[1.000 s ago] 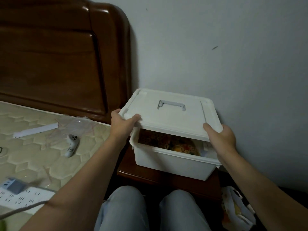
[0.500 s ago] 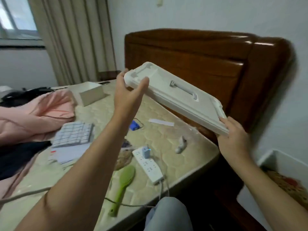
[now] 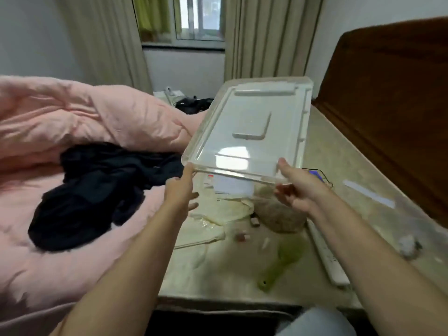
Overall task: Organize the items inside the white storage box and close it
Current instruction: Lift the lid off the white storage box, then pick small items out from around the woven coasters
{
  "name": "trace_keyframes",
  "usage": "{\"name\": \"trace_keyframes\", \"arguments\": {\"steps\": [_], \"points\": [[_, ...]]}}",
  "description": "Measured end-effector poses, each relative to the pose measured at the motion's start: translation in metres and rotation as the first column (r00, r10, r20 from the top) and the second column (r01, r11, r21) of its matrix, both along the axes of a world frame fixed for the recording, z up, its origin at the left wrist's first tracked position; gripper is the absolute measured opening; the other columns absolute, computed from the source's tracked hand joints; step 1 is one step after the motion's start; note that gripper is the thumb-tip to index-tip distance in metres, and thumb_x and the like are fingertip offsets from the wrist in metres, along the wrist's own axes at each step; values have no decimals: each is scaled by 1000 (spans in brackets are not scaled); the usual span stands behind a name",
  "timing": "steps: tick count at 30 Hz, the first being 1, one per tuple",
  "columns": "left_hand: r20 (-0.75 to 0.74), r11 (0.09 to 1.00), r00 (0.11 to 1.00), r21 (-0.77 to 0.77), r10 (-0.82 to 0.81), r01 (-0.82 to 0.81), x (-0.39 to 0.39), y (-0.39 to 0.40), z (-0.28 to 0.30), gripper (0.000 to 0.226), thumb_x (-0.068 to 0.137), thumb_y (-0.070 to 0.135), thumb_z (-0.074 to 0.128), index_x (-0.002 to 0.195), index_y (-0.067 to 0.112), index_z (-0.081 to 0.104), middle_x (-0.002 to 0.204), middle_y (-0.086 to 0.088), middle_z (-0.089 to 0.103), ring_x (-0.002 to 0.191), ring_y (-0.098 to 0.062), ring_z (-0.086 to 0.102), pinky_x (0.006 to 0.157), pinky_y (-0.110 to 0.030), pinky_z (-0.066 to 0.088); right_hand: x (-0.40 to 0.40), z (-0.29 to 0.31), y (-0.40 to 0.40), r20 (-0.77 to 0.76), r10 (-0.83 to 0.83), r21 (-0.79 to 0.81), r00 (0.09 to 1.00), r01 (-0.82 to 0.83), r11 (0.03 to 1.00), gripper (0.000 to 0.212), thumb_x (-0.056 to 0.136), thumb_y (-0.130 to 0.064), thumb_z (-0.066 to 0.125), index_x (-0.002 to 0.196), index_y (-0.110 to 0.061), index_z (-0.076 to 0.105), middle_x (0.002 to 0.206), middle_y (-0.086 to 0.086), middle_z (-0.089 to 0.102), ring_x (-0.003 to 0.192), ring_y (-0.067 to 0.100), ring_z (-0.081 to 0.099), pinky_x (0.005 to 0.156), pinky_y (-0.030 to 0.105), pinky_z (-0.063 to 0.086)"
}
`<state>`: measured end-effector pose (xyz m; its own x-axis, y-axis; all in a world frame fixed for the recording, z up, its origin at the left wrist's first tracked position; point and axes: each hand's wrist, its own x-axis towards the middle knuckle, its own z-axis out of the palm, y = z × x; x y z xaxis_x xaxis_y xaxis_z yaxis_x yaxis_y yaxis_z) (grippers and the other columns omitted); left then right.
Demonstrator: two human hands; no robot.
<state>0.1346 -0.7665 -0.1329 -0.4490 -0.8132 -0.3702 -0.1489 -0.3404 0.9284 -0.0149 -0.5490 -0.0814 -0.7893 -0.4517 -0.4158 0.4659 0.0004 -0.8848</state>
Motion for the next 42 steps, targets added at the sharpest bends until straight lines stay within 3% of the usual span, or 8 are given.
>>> {"name": "trace_keyframes", "arguments": {"steps": [4,11,18,23,26,29,36,42], "points": [[-296,941,938,328,182,-79,32,-8,-38,38,95,-1,59,133,-5,58,101,-19,72,71,-34,77,54,-38,62,17,-51,-43,104,160,184,982,-177,967,29,97,-37,75,97,-10,63,65,9,62,40,14,58,38,21,52],[-173,833,855,385,489,-398,66,-27,-104,60,91,-20,46,147,1,41,139,-25,57,110,-41,64,59,-54,60,56,-127,-79,194,246,153,950,-277,949,15,100,10,56,114,6,52,98,22,68,85,30,78,68,41,67],[366,912,848,-3,383,-410,72,-36,-121,74,98,10,59,161,-2,21,165,-27,28,147,-46,37,119,-55,34,48,-145,-46,42,435,276,900,-429,860,19,96,-1,67,112,-11,66,103,10,78,88,22,71,86,38,59],[521,914,804,-400,288,-68,27,-8,-100,72,86,8,67,152,11,36,155,-20,29,137,-43,34,113,-52,35,22,-149,-8,-127,320,402,939,-246,882,34,101,5,53,130,-8,63,120,13,70,89,24,70,82,40,58],[446,766,893,-552,-64,331,-9,24,-106,47,89,7,61,133,20,57,135,-6,56,122,-29,55,106,-49,47,16,-154,17,-178,291,464,940,-181,867,36,101,7,47,128,-7,65,120,12,69,81,22,67,75,35,56],[570,528,757,-557,-319,642,-43,53,-126,39,93,14,66,131,21,61,131,-4,63,116,-24,60,101,-45,50,18,-158,42,-192,311,495,931,-182,850,33,101,6,47,123,-8,67,116,11,71,79,21,66,72,33,54],[969,3,248,-248,19,969,-89,73,-187,42,105,23,48,146,14,43,147,-12,46,134,-34,48,106,-45,44,17,-167,99,-176,266,479,948,-153,864,30,100,5,50,118,-8,69,117,9,73,78,20,68,67,28,56],[939,-70,328,-322,106,944,-95,91,-218,34,109,25,34,138,9,40,134,-13,49,119,-31,56,87,-38,51,17,-169,118,-202,272,503,941,-138,853,28,100,2,52,109,-16,70,107,1,73,75,19,70,73,37,57]]}}
